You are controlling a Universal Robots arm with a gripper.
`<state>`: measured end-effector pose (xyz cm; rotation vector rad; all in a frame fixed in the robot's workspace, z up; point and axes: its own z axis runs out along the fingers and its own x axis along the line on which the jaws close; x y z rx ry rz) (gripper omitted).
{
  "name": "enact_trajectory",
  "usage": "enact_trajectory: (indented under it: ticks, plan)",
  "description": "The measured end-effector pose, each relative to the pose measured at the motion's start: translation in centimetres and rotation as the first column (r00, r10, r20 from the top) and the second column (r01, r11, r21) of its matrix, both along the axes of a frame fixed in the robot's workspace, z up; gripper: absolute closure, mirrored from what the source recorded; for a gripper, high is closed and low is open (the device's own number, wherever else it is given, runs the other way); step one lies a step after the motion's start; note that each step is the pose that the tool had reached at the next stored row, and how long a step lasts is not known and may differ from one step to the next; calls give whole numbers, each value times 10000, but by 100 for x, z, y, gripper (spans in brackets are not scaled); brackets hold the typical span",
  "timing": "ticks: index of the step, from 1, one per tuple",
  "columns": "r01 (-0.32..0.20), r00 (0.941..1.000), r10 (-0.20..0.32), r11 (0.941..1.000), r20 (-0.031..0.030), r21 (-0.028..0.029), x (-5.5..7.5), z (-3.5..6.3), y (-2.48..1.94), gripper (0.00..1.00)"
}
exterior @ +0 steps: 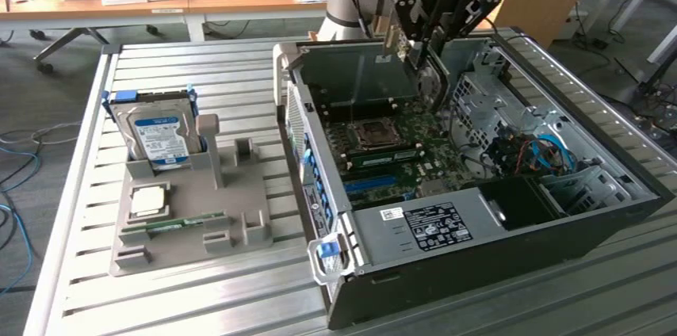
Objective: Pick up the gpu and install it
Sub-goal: 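Pick up the gpu and move the gpu toward the slot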
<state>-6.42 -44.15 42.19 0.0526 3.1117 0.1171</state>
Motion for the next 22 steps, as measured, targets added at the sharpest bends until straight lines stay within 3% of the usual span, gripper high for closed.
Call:
enact_trajectory:
  ticks: [22]
  plan:
    - [-1,10000,1,10000,0,24,669,0,2,73]
